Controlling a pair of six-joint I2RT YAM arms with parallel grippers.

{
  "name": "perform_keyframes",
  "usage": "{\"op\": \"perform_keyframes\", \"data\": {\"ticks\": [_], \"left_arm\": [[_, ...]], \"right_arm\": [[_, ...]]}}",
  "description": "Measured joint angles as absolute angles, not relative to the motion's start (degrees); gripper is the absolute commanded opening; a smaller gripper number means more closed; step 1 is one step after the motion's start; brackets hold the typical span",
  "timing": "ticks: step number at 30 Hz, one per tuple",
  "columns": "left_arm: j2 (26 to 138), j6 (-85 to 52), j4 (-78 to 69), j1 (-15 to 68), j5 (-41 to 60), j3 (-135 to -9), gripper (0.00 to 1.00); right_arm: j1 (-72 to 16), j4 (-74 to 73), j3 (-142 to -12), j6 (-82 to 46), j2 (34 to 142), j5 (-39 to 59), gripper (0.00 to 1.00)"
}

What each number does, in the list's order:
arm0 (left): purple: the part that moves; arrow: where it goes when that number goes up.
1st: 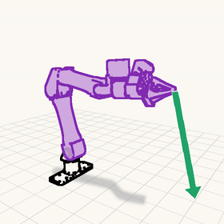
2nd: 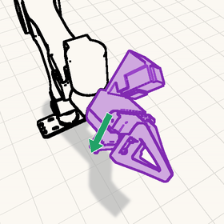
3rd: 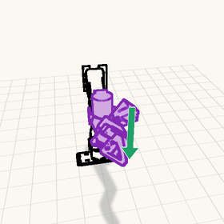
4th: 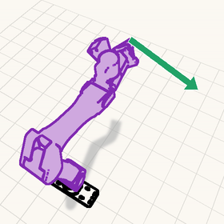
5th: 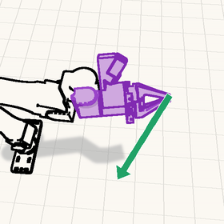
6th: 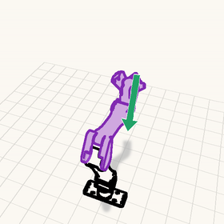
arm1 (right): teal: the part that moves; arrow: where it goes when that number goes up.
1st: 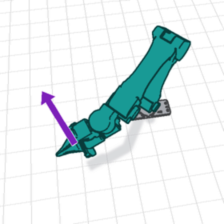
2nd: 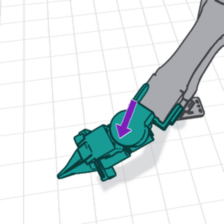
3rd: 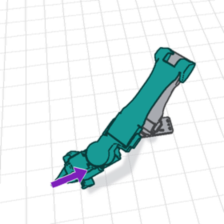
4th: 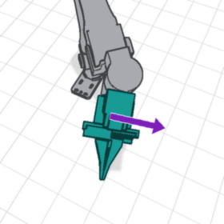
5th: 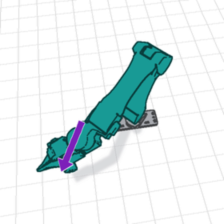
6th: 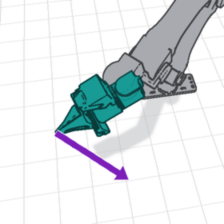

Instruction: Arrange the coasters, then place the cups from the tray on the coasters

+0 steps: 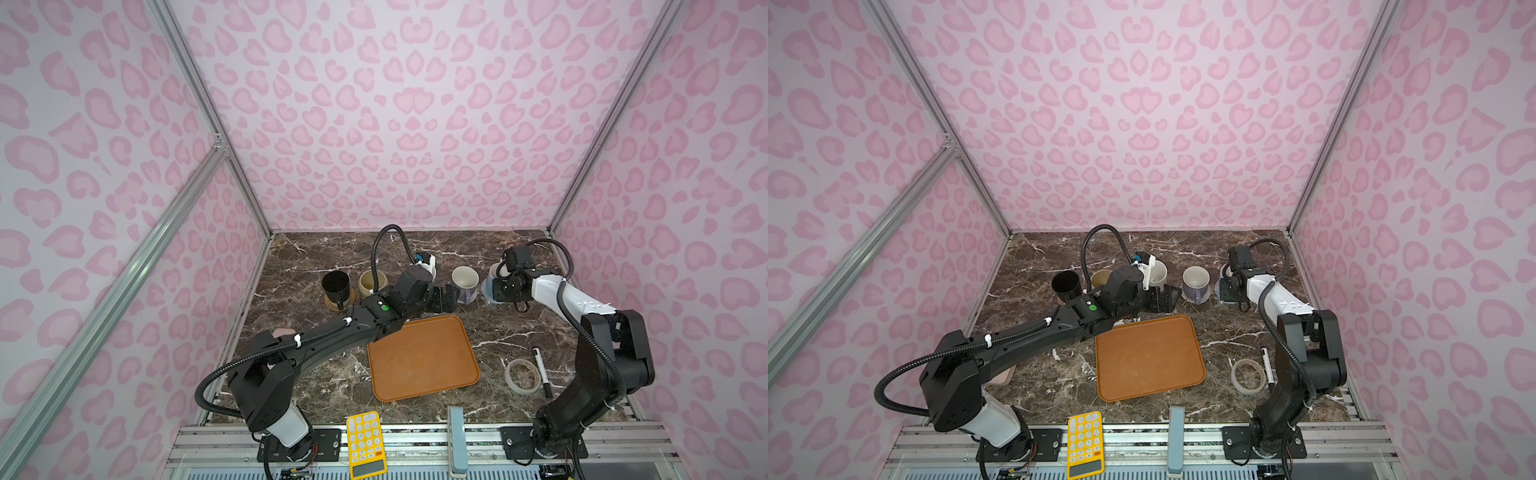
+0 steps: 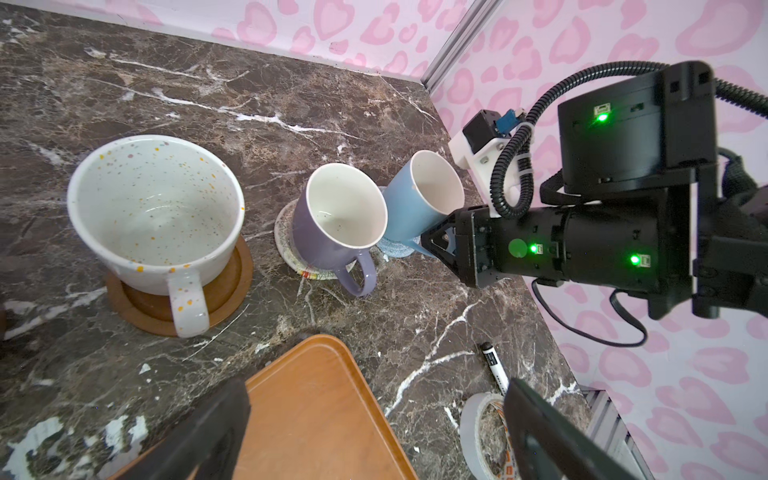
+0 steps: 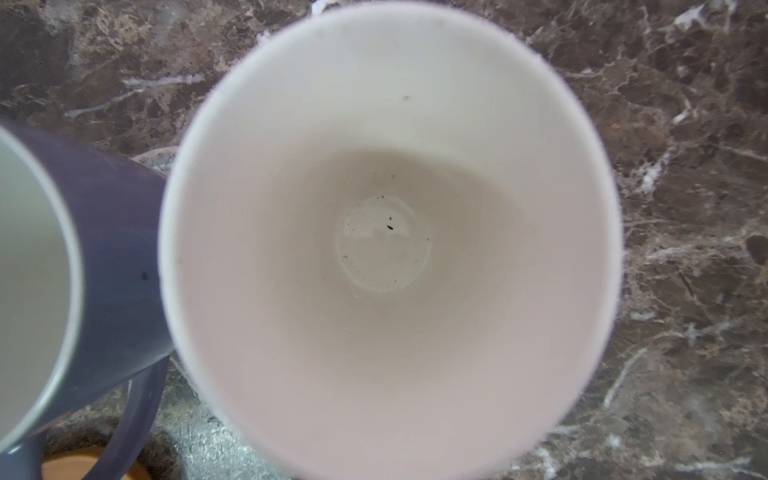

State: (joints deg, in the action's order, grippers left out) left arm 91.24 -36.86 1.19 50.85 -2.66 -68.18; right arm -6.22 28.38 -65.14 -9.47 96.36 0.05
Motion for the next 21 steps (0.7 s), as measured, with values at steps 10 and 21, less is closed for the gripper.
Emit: {"op": "perform_keyframes", "data": {"ticks": [10,21], "left_arm": [[81.3,-35.5,1.6,50.0,-7.6,-61.4,0.97],[57.9,-27.8,3.7,42.5,-24.7,-47.0,0.97]], "right_arm": [[-6.3,29.1,-61.3,-13.0,84.5,-0.6,0.89],[-6.3,24.8,-46.2,-16.2,64.2,-2.4,0.87]]}}
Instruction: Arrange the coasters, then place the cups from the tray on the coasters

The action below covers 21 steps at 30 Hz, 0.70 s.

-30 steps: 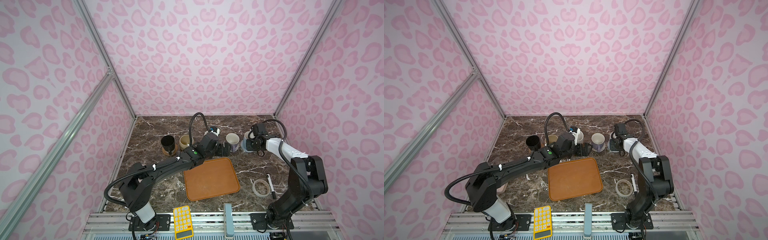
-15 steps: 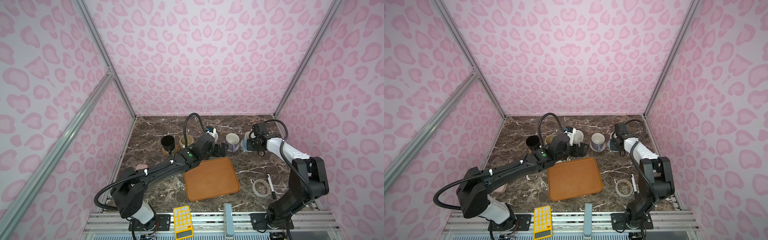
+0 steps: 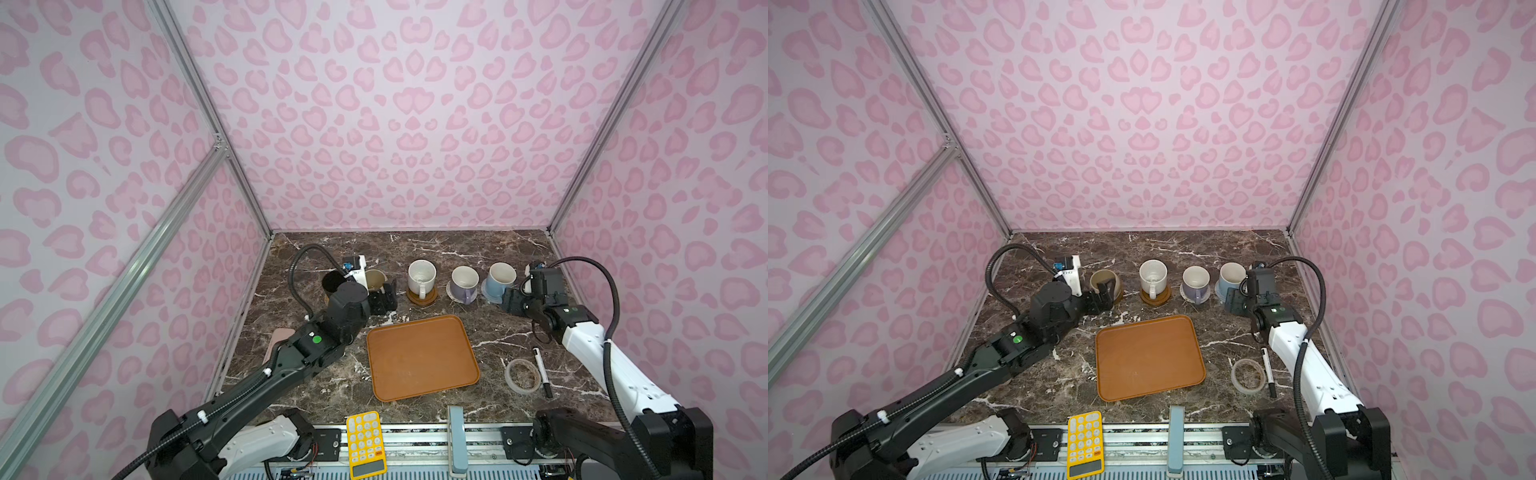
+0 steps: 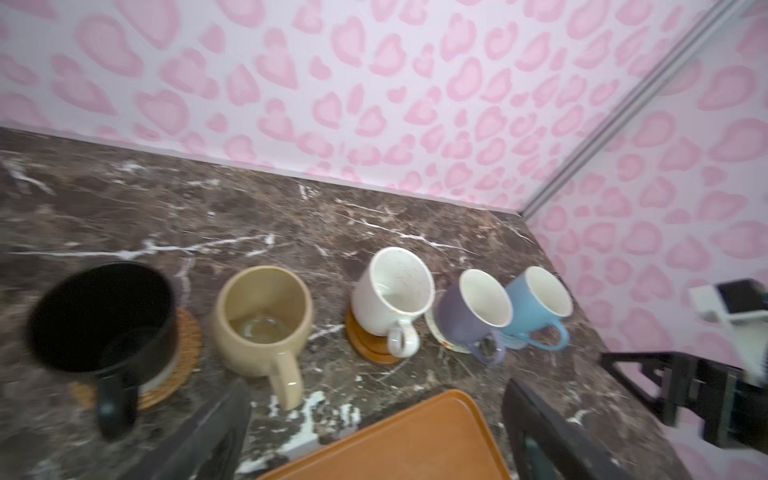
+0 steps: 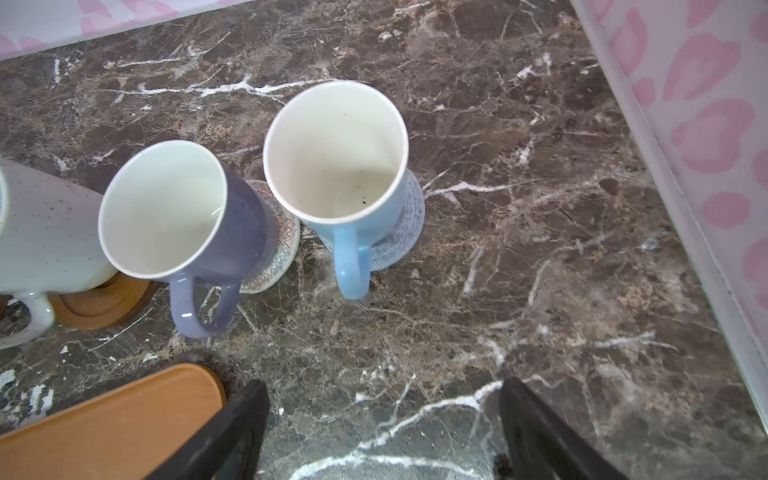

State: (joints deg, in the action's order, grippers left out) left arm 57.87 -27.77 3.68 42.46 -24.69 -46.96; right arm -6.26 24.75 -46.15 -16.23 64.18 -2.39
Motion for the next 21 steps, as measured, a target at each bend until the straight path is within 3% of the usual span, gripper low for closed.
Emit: {"op": "perform_keyframes", "data": {"ticks": [8,21], "left_arm": [[53.5,-17.3,0.3,37.2,-40.3,-37.0,0.97],[52.0,-10.9,-8.9,21.1,-41.9,-24.7,0.97]], "right_arm": [[-6.2,17.4,-36.7,-16.9,56.5,-7.3,0.86],[-6.1,-7.8,-20.9,-7.6,56.6,-14.1,0.86]]}}
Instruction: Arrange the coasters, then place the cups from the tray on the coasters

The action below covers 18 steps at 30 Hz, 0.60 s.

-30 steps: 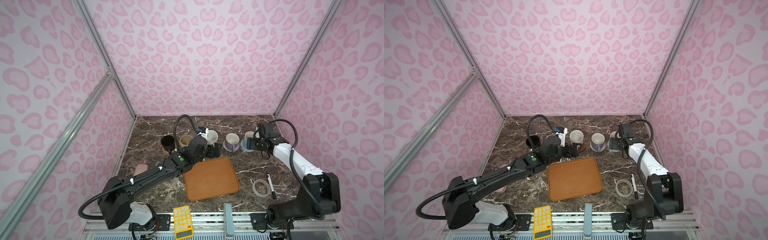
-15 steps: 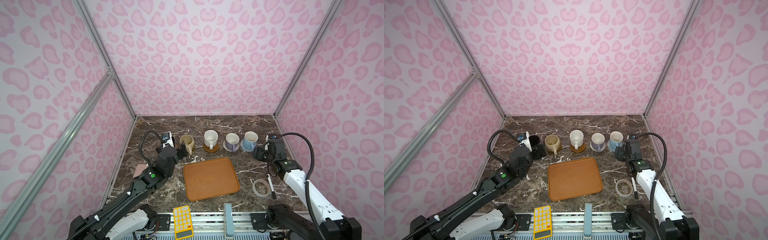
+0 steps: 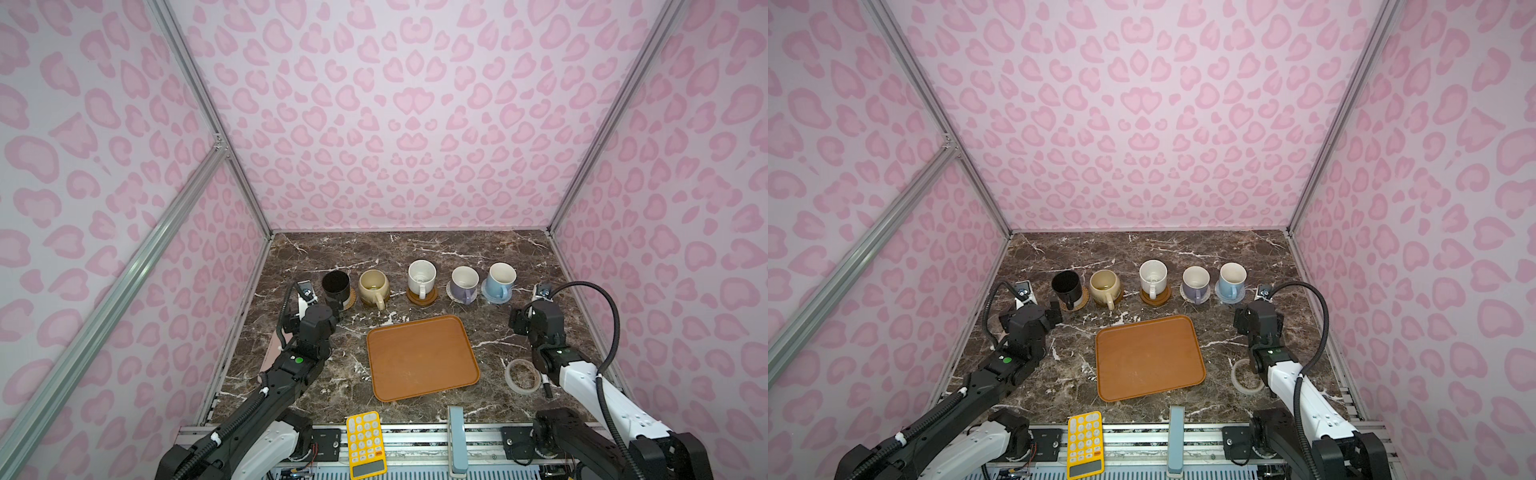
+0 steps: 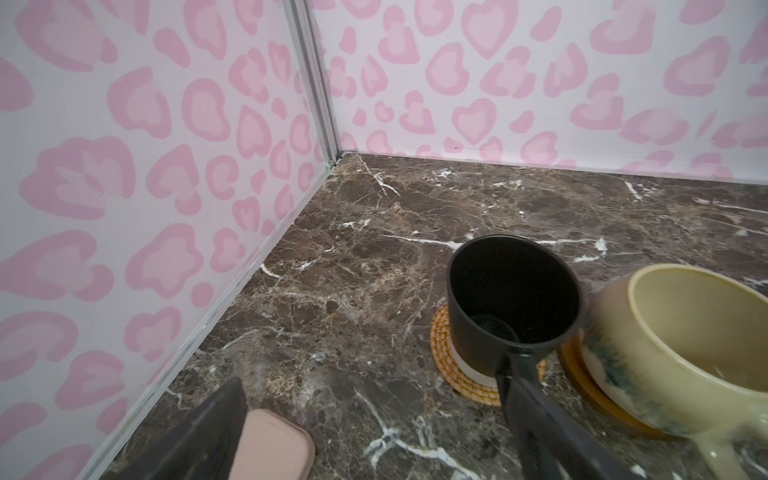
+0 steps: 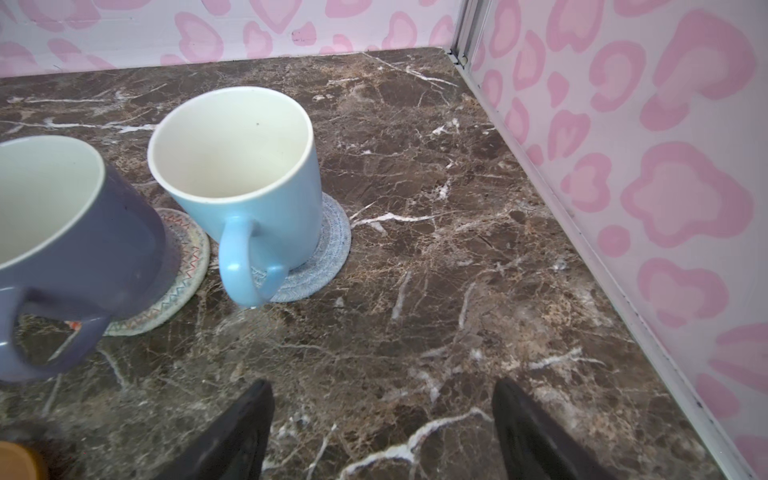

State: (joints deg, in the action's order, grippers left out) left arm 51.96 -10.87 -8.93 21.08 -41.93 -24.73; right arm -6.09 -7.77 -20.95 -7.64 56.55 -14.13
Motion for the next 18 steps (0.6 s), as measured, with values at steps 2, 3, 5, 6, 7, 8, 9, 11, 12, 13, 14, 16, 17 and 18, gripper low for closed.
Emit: {"op": "perform_keyframes", "data": {"ticks": [2,3,5,6,7,8,9,11,12,13,14,16,17,18], "left_arm": [[52.0,-9.5,-12.8,19.1,-41.5,-22.7,0.97],[52.1,-8.4,-15.0,18.3,-39.9,-21.3,0.97],[52.9,-6.9,-17.4,16.2,-36.5,-19.5,0.97],[53.4,-6.4,-18.7,15.0,-35.1,-18.9,0.97],[53.9,-6.5,-20.7,13.6,-33.8,-18.3,0.97],[54.5,-6.4,-22.0,12.5,-32.7,-18.0,0.97],[55.3,-6.3,-23.4,11.6,-31.8,-17.9,0.97],[56.7,-6.0,-25.5,10.9,-29.6,-17.8,0.97],[57.4,-5.8,-26.8,10.5,-28.9,-17.7,0.97],[58.1,-5.7,-28.2,10.1,-28.1,-17.5,0.97],[58.8,-5.6,-29.3,9.5,-27.5,-17.2,0.97],[60.9,-5.6,-32.3,7.7,-25.8,-16.2,0.97],[62.1,-5.7,-33.6,6.8,-24.7,-15.7,0.97],[63.7,-5.7,-35.0,5.9,-23.2,-15.4,0.97]], "right_arm": [[-6.1,-11.9,-19.3,-6.0,56.5,-14.4,0.87],[-6.0,-14.3,-18.6,-4.9,56.6,-14.5,0.87],[-5.6,-19.2,-17.2,-3.4,57.2,-14.8,0.87],[-5.1,-22.0,-16.4,-2.9,57.9,-14.9,0.87],[-4.6,-24.5,-15.5,-2.6,58.8,-14.8,0.87],[-4.3,-26.1,-14.9,-2.4,59.6,-14.8,0.87],[-4.0,-27.9,-14.5,-2.3,60.8,-14.8,0.87],[-3.7,-31.1,-14.4,-1.8,63.0,-14.7,0.87],[-3.6,-32.9,-14.4,-1.7,64.1,-14.6,0.87],[-3.4,-34.3,-14.4,-1.7,65.1,-14.1,0.87],[-3.3,-35.6,-14.4,-1.6,66.1,-13.6,0.87],[-3.2,-38.5,-14.3,-1.3,68.5,-13.4,0.87],[-3.1,-39.6,-14.3,-1.3,69.5,-13.2,0.87],[-3.0,-40.6,-14.4,-1.3,70.6,-13.2,0.87]]}}
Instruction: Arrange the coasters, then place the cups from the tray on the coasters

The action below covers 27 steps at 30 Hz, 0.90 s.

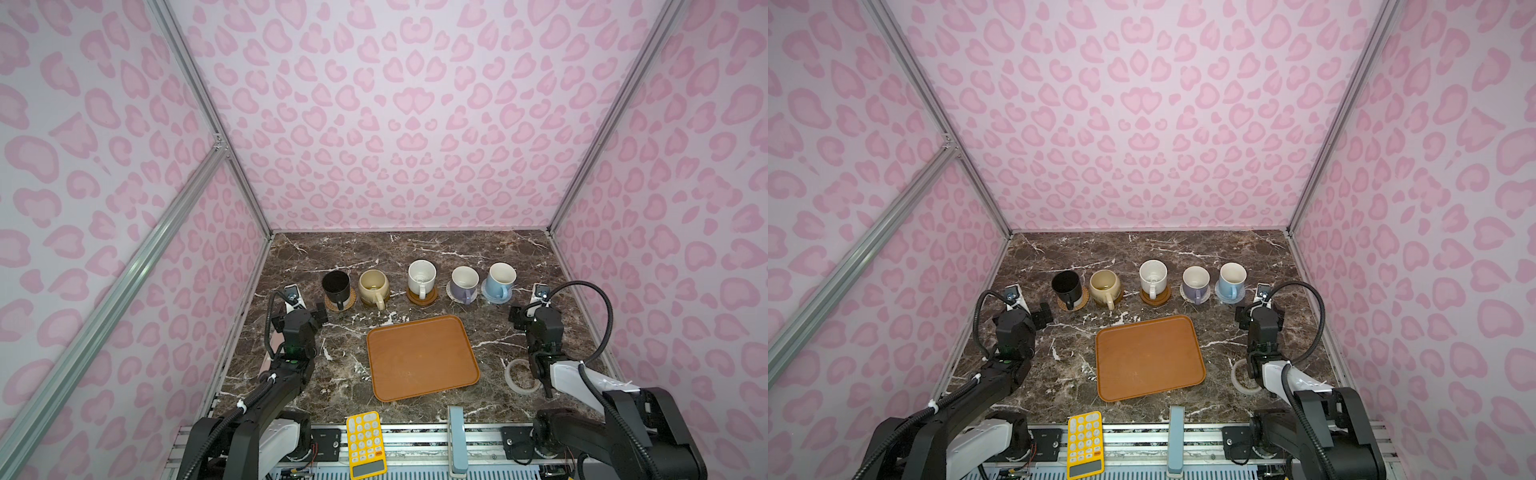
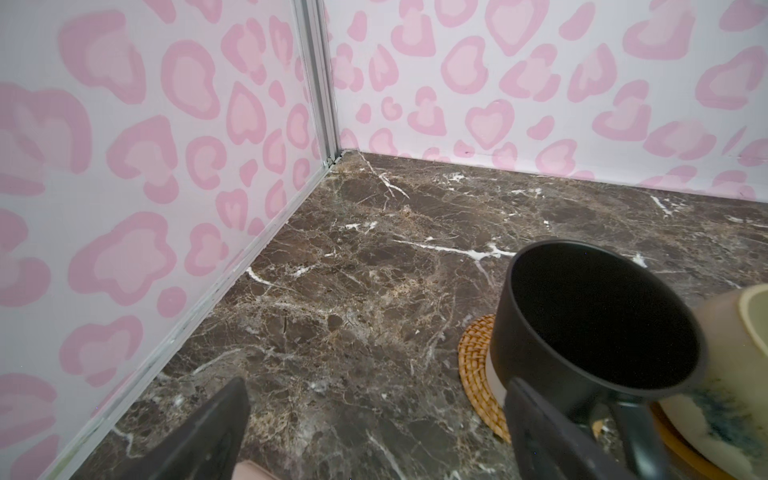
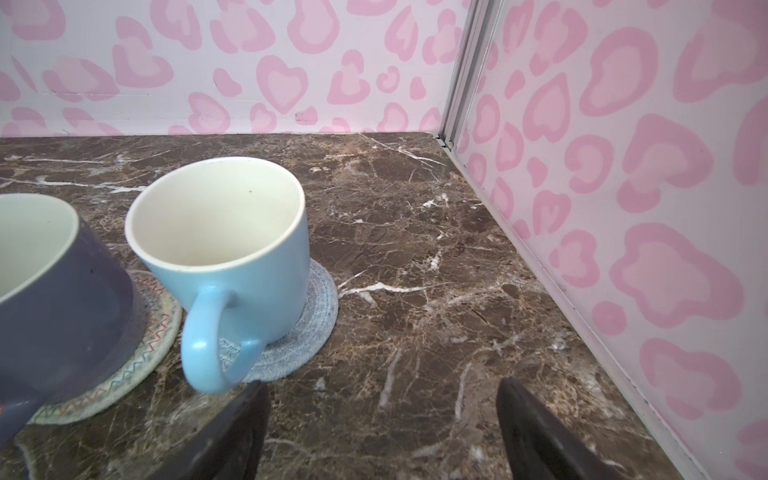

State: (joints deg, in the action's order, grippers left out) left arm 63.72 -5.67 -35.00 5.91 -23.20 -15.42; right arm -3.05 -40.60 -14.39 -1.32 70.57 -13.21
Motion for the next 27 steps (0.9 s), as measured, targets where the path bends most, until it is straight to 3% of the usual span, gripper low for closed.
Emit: {"op": "perform_keyframes", "data": {"ticks": [17,23,27], "left_arm": [[78.9,-6.5,-49.7,-4.2,-8.2,-16.6,0.97],[83.0,-6.4,-52.8,-4.4,-2.7,-17.1,0.97],[83.4,-6.0,-54.1,-4.0,-1.4,-17.3,0.97]], "right_arm": [[0.1,-52.7,-16.2,-2.4,82.7,-7.8,0.88],[0.1,-56.2,-17.2,-2.5,88.4,-6.3,0.98],[0.0,-55.4,-19.7,-2.4,88.0,-5.8,0.99]]}}
